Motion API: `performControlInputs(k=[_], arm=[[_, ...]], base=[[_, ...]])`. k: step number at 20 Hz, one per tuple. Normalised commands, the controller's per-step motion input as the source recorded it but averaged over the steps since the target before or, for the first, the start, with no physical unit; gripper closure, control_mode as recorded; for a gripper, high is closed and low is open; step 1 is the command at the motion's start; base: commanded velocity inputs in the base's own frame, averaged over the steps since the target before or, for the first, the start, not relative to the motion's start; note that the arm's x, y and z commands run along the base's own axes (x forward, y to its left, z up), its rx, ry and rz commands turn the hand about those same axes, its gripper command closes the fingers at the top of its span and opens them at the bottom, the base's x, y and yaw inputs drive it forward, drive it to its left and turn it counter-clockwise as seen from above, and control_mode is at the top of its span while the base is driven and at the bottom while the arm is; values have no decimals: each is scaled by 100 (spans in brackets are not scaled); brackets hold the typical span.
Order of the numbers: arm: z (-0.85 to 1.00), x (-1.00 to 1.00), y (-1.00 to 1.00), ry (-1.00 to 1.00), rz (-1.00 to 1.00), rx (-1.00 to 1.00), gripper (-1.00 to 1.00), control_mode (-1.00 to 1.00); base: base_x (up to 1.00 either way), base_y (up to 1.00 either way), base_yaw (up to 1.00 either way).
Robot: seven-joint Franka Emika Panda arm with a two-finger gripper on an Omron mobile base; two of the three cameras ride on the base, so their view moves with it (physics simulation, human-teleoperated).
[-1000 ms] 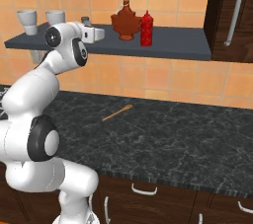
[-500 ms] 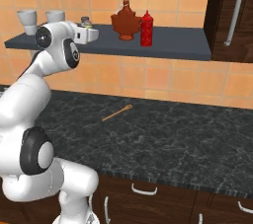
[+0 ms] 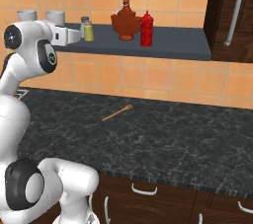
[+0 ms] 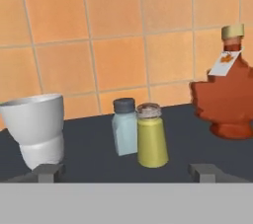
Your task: Put the shaker and condiment bottle from the counter next to their counterparts in the cabinet.
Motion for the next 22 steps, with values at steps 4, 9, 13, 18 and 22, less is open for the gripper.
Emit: performControlInputs(k=[4, 9, 13, 18, 22], arm=[[1, -100, 36, -1, 0, 0, -100, -100], [0, -100, 60, -1, 0, 0, -100, -100], [0, -100, 78, -1, 0, -2, -100, -100], [0, -100, 69, -4, -3, -1, -100, -100], [0, -100, 62, -5, -2, -1, -100, -100]], base=[[0, 0, 0], [0, 0, 0], [0, 0, 0], [0, 0, 0], [0, 0, 0]])
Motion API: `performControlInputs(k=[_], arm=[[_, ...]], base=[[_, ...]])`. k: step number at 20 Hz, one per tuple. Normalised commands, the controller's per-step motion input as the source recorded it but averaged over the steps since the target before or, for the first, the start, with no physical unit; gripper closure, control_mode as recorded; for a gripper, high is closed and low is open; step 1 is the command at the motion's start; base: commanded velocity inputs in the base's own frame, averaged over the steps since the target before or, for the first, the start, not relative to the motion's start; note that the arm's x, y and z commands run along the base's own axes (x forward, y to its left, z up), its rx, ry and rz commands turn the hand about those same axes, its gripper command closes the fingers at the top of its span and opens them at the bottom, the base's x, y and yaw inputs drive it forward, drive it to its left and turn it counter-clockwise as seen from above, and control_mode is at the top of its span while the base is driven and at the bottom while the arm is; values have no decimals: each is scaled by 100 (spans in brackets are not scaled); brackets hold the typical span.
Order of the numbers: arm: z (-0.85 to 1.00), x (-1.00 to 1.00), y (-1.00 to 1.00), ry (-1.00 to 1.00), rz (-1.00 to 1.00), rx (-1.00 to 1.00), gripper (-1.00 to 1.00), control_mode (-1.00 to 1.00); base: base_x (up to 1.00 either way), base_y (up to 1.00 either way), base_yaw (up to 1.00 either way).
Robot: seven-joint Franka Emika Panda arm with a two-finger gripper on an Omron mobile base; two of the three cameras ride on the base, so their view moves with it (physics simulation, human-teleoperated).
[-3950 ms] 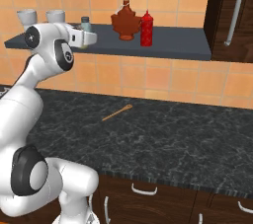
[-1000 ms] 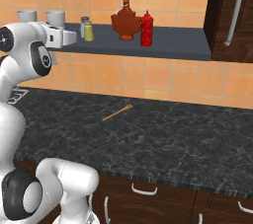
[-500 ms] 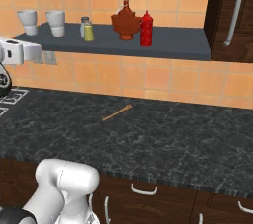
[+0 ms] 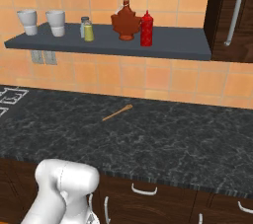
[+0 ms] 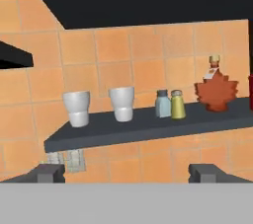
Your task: Put the shaker and condiment bottle from the counter next to their counterparts in the cabinet.
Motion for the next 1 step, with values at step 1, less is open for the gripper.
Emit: performControlInputs(k=[1], arm=[[0, -100, 57, -2, -3, 0, -100, -100]], base=[[0, 0, 0]])
